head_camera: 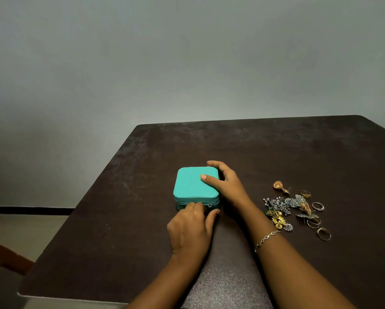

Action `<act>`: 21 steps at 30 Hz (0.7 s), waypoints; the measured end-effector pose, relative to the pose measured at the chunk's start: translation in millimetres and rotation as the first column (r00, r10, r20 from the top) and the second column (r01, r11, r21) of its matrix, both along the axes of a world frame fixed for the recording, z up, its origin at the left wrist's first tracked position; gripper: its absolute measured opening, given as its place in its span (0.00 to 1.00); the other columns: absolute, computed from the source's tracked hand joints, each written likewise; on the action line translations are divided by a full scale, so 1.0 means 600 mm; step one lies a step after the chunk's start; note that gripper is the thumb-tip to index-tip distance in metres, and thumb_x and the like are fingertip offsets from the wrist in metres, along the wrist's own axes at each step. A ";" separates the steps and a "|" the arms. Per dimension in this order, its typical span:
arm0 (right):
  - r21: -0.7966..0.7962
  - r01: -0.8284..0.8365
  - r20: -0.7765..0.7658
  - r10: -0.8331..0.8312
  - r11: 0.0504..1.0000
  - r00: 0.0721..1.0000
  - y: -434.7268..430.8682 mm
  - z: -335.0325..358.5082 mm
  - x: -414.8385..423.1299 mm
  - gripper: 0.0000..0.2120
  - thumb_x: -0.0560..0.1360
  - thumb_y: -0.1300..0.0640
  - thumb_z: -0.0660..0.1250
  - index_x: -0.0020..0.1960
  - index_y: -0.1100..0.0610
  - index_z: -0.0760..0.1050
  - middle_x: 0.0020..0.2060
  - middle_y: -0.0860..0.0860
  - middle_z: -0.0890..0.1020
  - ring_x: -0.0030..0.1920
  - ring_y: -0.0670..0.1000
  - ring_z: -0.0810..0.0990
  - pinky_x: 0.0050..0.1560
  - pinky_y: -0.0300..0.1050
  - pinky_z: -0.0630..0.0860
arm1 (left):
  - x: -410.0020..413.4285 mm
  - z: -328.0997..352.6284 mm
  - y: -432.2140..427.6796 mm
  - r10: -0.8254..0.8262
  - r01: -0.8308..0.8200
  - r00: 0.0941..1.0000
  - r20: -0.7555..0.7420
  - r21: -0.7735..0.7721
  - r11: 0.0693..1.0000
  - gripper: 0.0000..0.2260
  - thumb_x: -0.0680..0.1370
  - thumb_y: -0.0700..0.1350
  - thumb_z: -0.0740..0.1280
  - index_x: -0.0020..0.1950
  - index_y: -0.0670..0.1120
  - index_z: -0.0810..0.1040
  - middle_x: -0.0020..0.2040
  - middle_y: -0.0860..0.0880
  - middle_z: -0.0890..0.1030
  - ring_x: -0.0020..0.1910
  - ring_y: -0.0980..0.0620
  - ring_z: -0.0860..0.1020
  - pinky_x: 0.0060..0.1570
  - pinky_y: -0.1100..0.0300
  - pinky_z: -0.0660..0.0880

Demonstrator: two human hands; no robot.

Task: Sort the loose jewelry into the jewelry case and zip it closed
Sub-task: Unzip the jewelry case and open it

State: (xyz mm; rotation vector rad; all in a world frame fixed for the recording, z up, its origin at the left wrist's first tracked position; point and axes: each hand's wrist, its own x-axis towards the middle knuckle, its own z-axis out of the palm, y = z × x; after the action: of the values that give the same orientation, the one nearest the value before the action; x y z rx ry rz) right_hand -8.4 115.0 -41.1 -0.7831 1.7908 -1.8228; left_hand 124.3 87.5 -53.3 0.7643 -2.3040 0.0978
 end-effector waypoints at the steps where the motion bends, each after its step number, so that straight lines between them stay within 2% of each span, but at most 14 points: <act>1: 0.003 -0.007 -0.003 0.007 1.000 1.000 0.000 0.000 -0.001 0.19 0.70 0.58 0.71 0.59 0.52 0.73 0.54 0.55 0.78 0.53 0.55 0.79 0.51 0.50 0.79 | -0.001 -0.001 0.000 0.008 -0.008 1.000 0.013 0.000 1.000 0.15 0.66 0.58 0.70 0.27 0.50 0.74 0.24 0.52 0.75 0.20 0.54 0.74 0.16 0.64 0.62; 2: 0.005 -0.011 -0.006 0.011 1.000 1.000 0.001 0.000 0.000 0.19 0.70 0.58 0.71 0.59 0.52 0.73 0.54 0.55 0.78 0.52 0.55 0.79 0.50 0.50 0.79 | -0.002 -0.001 0.001 0.014 -0.015 1.000 0.024 0.004 1.000 0.15 0.63 0.56 0.75 0.27 0.49 0.74 0.24 0.52 0.75 0.20 0.54 0.74 0.16 0.64 0.62; 4: 0.004 -0.013 -0.006 0.013 1.000 1.000 0.001 -0.002 -0.001 0.18 0.70 0.58 0.71 0.58 0.51 0.73 0.54 0.55 0.78 0.52 0.55 0.79 0.50 0.51 0.79 | -0.002 -0.003 0.001 0.012 -0.012 1.000 0.029 0.019 1.000 0.15 0.59 0.53 0.79 0.28 0.49 0.74 0.24 0.52 0.76 0.20 0.53 0.74 0.16 0.65 0.62; 8: -0.005 -0.016 -0.009 0.016 1.000 1.000 0.000 -0.004 -0.002 0.18 0.69 0.58 0.72 0.58 0.51 0.73 0.54 0.54 0.78 0.53 0.55 0.79 0.51 0.51 0.78 | -0.001 -0.004 0.000 -0.004 0.005 1.000 -0.013 0.048 0.999 0.12 0.63 0.51 0.73 0.29 0.50 0.71 0.25 0.52 0.75 0.20 0.53 0.73 0.19 0.66 0.57; 13: 0.002 -0.031 -0.020 0.031 1.000 0.999 0.000 -0.006 -0.006 0.18 0.70 0.57 0.72 0.58 0.50 0.73 0.55 0.54 0.77 0.53 0.55 0.79 0.52 0.52 0.79 | 0.005 -0.003 0.003 -0.026 0.030 0.999 -0.040 0.103 0.994 0.16 0.59 0.47 0.79 0.32 0.50 0.71 0.27 0.53 0.75 0.20 0.54 0.73 0.21 0.65 0.57; 19: -0.014 -0.044 -0.011 0.044 0.999 0.999 0.000 -0.009 -0.008 0.20 0.67 0.55 0.73 0.57 0.50 0.73 0.54 0.55 0.78 0.53 0.56 0.79 0.50 0.52 0.78 | 0.019 -0.001 0.000 -0.051 0.062 0.996 -0.074 0.155 0.986 0.11 0.63 0.48 0.73 0.32 0.51 0.70 0.27 0.54 0.75 0.21 0.53 0.73 0.20 0.63 0.58; 21: -0.015 -0.050 -0.019 0.050 0.999 0.999 0.000 -0.011 -0.009 0.20 0.67 0.54 0.72 0.57 0.49 0.73 0.54 0.55 0.78 0.53 0.56 0.79 0.50 0.52 0.78 | 0.024 -0.001 -0.003 -0.051 0.060 0.997 -0.057 0.168 0.984 0.13 0.64 0.47 0.75 0.32 0.51 0.70 0.27 0.53 0.75 0.21 0.53 0.73 0.20 0.63 0.58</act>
State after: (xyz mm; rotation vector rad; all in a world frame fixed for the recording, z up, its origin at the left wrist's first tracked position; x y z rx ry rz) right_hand -13.5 114.8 -47.6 -0.8453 1.7551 -1.8046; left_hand 138.9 85.7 -53.7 0.7774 -2.3017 -0.1442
